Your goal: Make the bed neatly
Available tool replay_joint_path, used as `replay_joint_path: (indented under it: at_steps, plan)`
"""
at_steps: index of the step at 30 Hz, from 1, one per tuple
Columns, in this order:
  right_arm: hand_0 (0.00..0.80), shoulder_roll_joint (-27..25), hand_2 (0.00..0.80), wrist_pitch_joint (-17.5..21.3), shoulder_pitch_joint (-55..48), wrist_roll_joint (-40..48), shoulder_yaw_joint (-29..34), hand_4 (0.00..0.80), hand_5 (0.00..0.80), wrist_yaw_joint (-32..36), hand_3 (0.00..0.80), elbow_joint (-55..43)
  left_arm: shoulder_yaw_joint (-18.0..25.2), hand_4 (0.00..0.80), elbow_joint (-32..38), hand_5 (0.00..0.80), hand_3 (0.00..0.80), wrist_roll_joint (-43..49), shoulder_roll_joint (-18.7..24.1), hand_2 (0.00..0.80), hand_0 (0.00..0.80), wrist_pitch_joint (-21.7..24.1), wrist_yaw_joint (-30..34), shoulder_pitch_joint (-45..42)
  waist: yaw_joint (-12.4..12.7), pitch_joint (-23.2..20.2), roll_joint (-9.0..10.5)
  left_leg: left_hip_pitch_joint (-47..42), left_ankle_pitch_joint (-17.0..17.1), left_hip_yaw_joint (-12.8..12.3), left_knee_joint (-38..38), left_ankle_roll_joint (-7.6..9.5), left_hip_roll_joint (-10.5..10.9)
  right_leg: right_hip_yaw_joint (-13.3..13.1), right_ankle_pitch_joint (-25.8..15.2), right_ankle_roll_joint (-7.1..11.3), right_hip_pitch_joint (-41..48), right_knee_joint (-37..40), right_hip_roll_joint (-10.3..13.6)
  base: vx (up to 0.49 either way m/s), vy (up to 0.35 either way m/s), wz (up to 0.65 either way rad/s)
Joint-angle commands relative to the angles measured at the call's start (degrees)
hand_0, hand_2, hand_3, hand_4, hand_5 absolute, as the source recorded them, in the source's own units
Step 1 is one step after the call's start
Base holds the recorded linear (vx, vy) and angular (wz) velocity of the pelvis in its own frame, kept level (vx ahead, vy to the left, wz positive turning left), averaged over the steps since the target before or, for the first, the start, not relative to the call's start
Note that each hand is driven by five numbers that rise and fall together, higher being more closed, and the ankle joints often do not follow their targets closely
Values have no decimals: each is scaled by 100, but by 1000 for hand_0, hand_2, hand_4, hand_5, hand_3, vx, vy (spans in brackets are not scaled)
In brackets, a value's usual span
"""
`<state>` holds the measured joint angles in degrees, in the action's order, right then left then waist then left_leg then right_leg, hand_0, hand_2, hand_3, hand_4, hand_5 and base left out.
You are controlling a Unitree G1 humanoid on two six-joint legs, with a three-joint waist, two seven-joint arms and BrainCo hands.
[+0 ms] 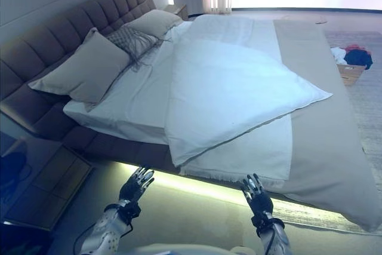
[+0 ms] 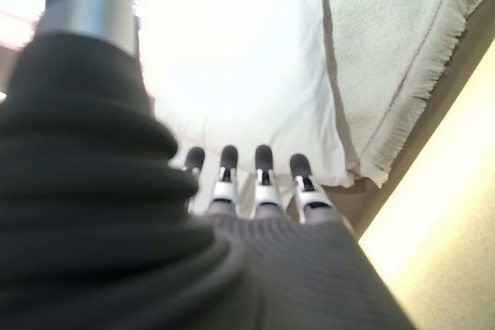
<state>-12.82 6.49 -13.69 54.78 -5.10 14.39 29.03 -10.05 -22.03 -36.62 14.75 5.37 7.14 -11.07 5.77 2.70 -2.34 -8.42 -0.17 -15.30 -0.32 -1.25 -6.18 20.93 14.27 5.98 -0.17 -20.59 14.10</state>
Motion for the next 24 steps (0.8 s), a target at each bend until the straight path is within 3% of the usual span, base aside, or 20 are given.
replay_joint_path:
  at_steps: [1,7,14,15,19,20,22,24]
  plan:
    - [0,207,0,137,275,103,99,0,0,-35,0,-320,199,0,608,0,0,220,312,0,0,91,6,256,74,99,391,69,48,222,-173,-57,171,288,-1751,329,754,1993,-85,0,0,0]
    - [0,212,0,29,196,86,142,0,0,-113,0,-338,301,0,704,0,0,162,324,0,0,-15,96,146,69,101,391,56,-4,171,-99,-87,137,311,-1739,323,788,2028,-80,31,-3,0]
    - [0,167,0,-89,38,47,204,0,0,-164,0,-454,253,0,743,0,0,107,385,0,0,56,264,132,-65,224,555,377,-242,-84,841,-72,-58,291,-1600,185,613,1616,-40,48,-61,4]
    - [0,124,0,-68,-3,92,196,0,0,-110,0,-478,222,0,774,0,0,82,411,0,0,74,252,170,-82,301,586,453,-422,-11,1125,-125,-139,215,-1497,201,603,1508,-78,19,-172,21]
    - [0,12,0,-41,-31,242,162,0,0,-23,0,-496,205,0,802,0,0,48,449,0,0,155,242,202,-66,462,700,664,-531,99,1515,-177,-253,171,-1504,112,537,1472,-191,-36,-155,20]
    - [0,-24,0,-78,-5,275,160,0,0,15,0,-484,242,0,842,0,0,67,436,0,0,163,261,148,-7,478,760,727,-409,173,1485,-135,-183,191,-1594,37,521,1548,-208,-68,-164,6]
    - [0,-53,0,-161,-4,208,147,0,0,29,0,-509,277,0,841,0,0,102,365,0,0,223,270,10,101,451,757,716,-452,436,1428,-104,-33,105,-1584,43,566,1595,-250,8,-56,-5]
    - [0,-50,0,-219,-1,89,141,0,0,-32,0,-542,363,0,847,0,0,105,302,0,0,177,354,-132,168,398,723,642,-487,512,1329,-61,106,22,-1567,66,621,1628,-262,65,30,-13]
